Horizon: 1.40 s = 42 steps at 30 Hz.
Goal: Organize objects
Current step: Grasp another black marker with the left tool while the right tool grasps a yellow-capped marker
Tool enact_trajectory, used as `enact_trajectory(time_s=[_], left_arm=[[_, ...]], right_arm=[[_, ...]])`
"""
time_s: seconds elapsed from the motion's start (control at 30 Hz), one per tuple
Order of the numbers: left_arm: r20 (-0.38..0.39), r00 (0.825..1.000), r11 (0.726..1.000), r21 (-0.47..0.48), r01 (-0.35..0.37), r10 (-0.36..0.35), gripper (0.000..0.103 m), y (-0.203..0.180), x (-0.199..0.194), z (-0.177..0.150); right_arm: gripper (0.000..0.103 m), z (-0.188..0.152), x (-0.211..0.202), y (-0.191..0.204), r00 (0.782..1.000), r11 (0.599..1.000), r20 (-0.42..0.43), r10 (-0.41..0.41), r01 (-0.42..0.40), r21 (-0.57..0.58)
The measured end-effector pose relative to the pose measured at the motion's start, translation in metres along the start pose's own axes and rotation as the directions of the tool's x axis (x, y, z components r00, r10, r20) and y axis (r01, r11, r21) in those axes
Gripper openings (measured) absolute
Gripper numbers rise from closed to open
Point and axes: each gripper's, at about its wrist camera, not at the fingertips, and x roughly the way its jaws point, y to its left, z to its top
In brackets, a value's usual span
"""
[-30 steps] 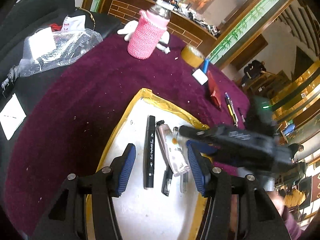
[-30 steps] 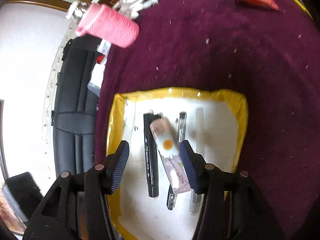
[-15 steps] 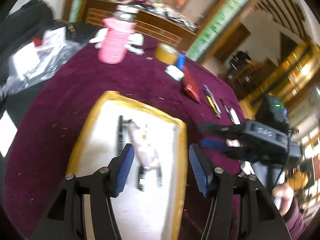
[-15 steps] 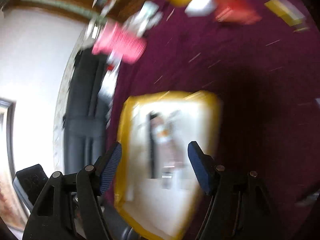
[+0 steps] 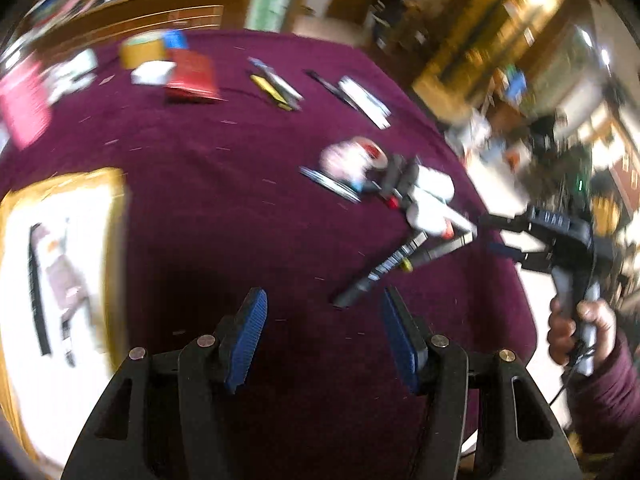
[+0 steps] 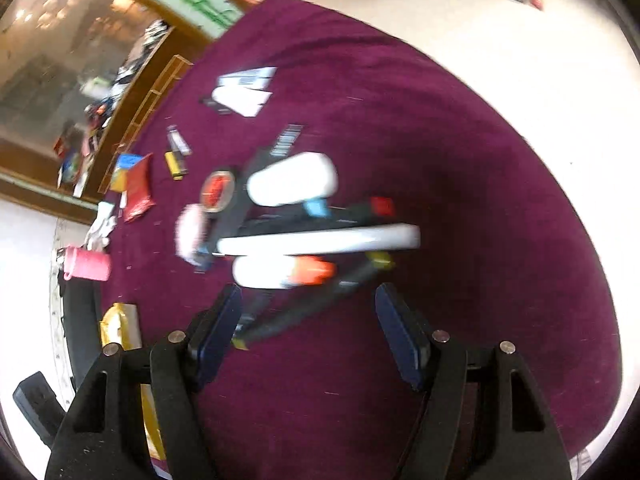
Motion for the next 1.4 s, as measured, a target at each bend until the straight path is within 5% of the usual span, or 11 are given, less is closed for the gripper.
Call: enact_trajectory(time_s=[0.4,0.53,0.63,0.73,0.83,0.93,1.1,1.17,1.3,1.37,1.4], left_arm=[[-0.069,0.985,0.93,0.347,-0.122,0.155,0.052,-0.087,0.095,0.005],[-0.078,0.98,0.934,0.326,-0.146,0.181,0.048,-0.085,0.106,0.005],[-0.079,0.979,0.946,0.284,-0.157,0.186,0.023,-0.081,0.103,0.005],[-0.096,0.981,0.964,0.224,-0.142,0.166,0.011,-0.075,0.1,0.003],[-0.103,0.979,0.971,0.184,-0.154,0.174,0.011,-0.068,0.092,-0.007],[-0.113,0.979,0.977,0.146,-0.153,0.17,0.011,-0.061,0.084,-0.019],[-0.117,0.98,0.983,0.11,-0.145,0.158,0.013,-0.059,0.087,-0.011],[-0.107,0.983,0.985,0.103,-0.141,0.152,0.025,-0.064,0.093,-0.003],[-0.072,0.985,0.985,0.079,-0.151,0.156,0.033,-0.071,0.098,-0.001],[-0.065,0.982,0.982,0.077,-0.171,0.177,0.012,-0.07,0.095,-0.005],[-0.073,0.981,0.982,0.072,-0.176,0.182,0.011,-0.067,0.092,-0.008]], right_arm=[[0.069,0.017,0.011,-0.028,0.996,0.994,-0.085,0.022,-0.031,-0.108],[0.069,0.019,0.016,-0.029,0.992,0.989,-0.121,0.039,-0.056,-0.134],[0.069,0.021,0.02,-0.019,0.988,0.98,-0.145,0.049,-0.075,-0.185],[0.069,0.021,0.027,-0.001,0.983,0.961,-0.177,0.05,-0.096,-0.26],[0.069,0.019,0.036,0.021,0.978,0.932,-0.204,0.039,-0.109,-0.346],[0.069,0.011,0.04,0.048,0.98,0.869,-0.2,-0.007,-0.093,-0.486],[0.069,-0.025,0.054,0.088,0.977,0.649,-0.174,-0.121,-0.054,-0.759],[0.069,-0.036,0.065,0.095,0.972,0.573,-0.165,-0.165,-0.042,-0.818],[0.07,-0.038,0.077,0.1,0.972,0.516,-0.135,-0.194,-0.016,-0.857],[0.069,-0.038,0.083,0.101,0.965,0.501,-0.15,-0.214,-0.024,-0.865],[0.069,-0.039,0.089,0.1,0.959,0.492,-0.155,-0.236,-0.02,-0.871]])
